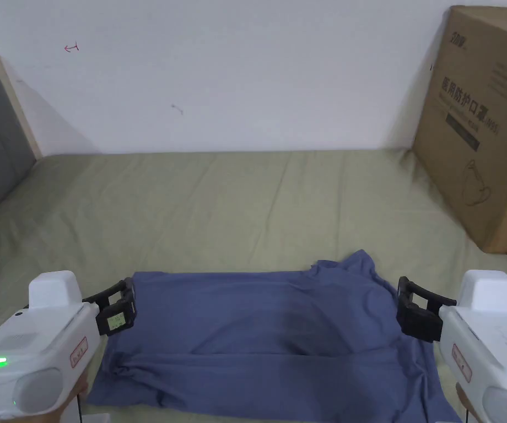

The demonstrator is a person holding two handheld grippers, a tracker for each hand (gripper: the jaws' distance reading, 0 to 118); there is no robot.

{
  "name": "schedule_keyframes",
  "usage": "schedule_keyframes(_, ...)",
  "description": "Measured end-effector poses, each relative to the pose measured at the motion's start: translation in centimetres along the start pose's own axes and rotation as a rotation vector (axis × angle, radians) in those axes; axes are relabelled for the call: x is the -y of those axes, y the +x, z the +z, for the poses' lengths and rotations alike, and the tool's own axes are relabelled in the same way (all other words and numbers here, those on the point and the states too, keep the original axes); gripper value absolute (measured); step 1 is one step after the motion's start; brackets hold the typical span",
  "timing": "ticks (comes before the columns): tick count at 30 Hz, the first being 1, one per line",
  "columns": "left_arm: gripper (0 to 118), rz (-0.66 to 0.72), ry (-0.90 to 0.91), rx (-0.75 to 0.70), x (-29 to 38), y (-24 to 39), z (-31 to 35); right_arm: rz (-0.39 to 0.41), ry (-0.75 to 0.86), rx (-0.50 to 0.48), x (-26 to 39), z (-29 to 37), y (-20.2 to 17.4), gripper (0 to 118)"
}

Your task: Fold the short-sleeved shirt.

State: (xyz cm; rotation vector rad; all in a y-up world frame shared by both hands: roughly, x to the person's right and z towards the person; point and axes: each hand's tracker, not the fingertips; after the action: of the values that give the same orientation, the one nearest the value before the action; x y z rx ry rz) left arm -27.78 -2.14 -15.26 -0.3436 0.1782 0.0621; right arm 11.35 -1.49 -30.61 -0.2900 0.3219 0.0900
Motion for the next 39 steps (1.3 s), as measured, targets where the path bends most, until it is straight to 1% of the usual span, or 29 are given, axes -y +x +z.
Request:
schedule_keyframes(1, 91, -0.002, 0.030, -0.003, 0.0, 0.6, 0.9, -0.001, 0.022, 0.014, -0.1, 1.0, -0.3, 94)
schedule_keyframes(3, 84, 0.000, 0.069, 0.011, 0.7, 1.1, 1.9, -0.001, 0.061, 0.016, -0.1, 2.8, -0.7, 90)
schedule_keyframes(4, 74, -0.008, 0.094, 0.010, 1.1, 1.5, 2.5, -0.002, 0.076, 0.013, -0.1, 3.6, -1.2, 81)
schedule_keyframes(5, 56, -0.024, 0.114, 0.004, 1.4, 1.9, 3.0, 0.002, 0.083, 0.017, -0.1, 4.2, -1.4, 71)
schedule_keyframes(6, 33, -0.048, 0.134, 0.004, 1.7, 2.4, 3.6, 0.005, 0.087, 0.017, -0.1, 4.8, -1.6, 56)
schedule_keyframes(7, 6, -0.070, 0.142, 0.011, 2.0, 2.7, 3.8, 0.011, 0.094, 0.011, 0.0, 5.2, -1.7, 25)
schedule_keyframes(8, 1, -0.092, 0.136, 0.028, 2.3, 2.9, 4.1, 0.015, 0.102, 0.004, 0.0, 5.5, -1.8, 0)
schedule_keyframes(9, 0, -0.099, 0.140, 0.066, 2.5, 3.0, 4.5, 0.023, 0.112, 0.006, 0.1, 5.6, -2.0, 0)
schedule_keyframes(10, 0, -0.088, 0.148, 0.054, 2.7, 3.3, 4.9, 0.037, 0.120, 0.025, 0.2, 5.8, -2.2, 0)
schedule_keyframes(12, 0, -0.091, 0.120, 0.076, 2.7, 3.4, 5.1, 0.053, 0.125, 0.012, 0.0, 5.8, -2.1, 0)
schedule_keyframes(15, 0, -0.101, 0.070, 0.082, 3.0, 2.6, 4.1, 0.052, 0.118, 0.007, -0.1, 5.5, -2.3, 0)
schedule_keyframes(16, 0, -0.102, 0.035, 0.080, 3.1, 2.2, 3.6, 0.051, 0.117, 0.008, 0.0, 5.5, -2.1, 0)
schedule_keyframes(20, 0, -0.053, -0.209, 0.095, 4.0, -1.5, -0.2, 0.028, 0.087, 0.003, 0.4, 4.5, -1.8, 0)
schedule_keyframes(23, 1, -0.017, -0.350, 0.056, 6.1, -4.6, -3.3, 0.028, 0.062, 0.011, 0.8, 3.5, -1.8, 0)
schedule_keyframes(24, 7, 0.021, -0.376, 0.051, 6.8, -5.6, -4.2, 0.026, 0.053, 0.010, 1.0, 3.3, -1.6, 0)
schedule_keyframes(25, 20, 0.053, -0.411, 0.027, 7.4, -6.5, -5.2, 0.025, 0.043, 0.011, 1.1, 3.0, -1.6, 0)
schedule_keyframes(26, 36, 0.076, -0.486, 0.006, 7.9, -7.5, -6.4, 0.026, 0.034, 0.013, 1.3, 2.5, -1.6, 0)
schedule_keyframes(27, 55, 0.097, -0.521, -0.001, 8.3, -7.9, -6.8, 0.028, 0.024, 0.015, 1.5, 2.2, -1.5, 0)
schedule_keyframes(28, 77, 0.115, -0.556, -0.010, 8.9, -8.7, -7.8, 0.029, 0.013, 0.016, 1.7, 1.9, -1.4, 0)
schedule_keyframes(29, 88, 0.130, -0.604, -0.033, 9.6, -9.3, -8.9, 0.031, 0.004, 0.020, 1.9, 1.5, -1.3, 0)
schedule_keyframes(30, 95, 0.135, -0.641, -0.053, 10.2, -9.7, -9.8, 0.032, -0.007, 0.023, 2.1, 1.0, -1.2, 0)
schedule_keyframes(32, 97, 0.135, -0.689, -0.072, 11.1, -10.1, -10.7, 0.028, -0.030, 0.029, 2.6, 0.3, -0.9, 0)
schedule_keyframes(33, 96, 0.130, -0.697, -0.056, 11.4, -10.3, -11.2, 0.024, -0.042, 0.032, 2.8, -0.1, -0.8, 0)
schedule_keyframes(35, 93, 0.117, -0.722, -0.061, 13.0, -10.9, -12.4, 0.015, -0.067, 0.036, 3.3, -0.9, -0.6, 0)
schedule_keyframes(36, 86, 0.097, -0.751, -0.080, 13.5, -11.1, -13.0, 0.014, -0.077, 0.041, 3.5, -1.2, -0.4, 0)
schedule_keyframes(37, 69, 0.080, -0.774, -0.097, 13.8, -10.9, -13.5, 0.013, -0.086, 0.043, 3.7, -1.5, -0.2, 0)
schedule_keyframes(38, 59, 0.071, -0.779, -0.108, 14.4, -10.8, -14.3, 0.012, -0.097, 0.046, 4.0, -1.8, -0.1, 0)
schedule_keyframes(39, 59, 0.061, -0.787, -0.108, 14.6, -10.4, -14.3, 0.009, -0.105, 0.046, 4.2, -2.0, 0.0, 0)
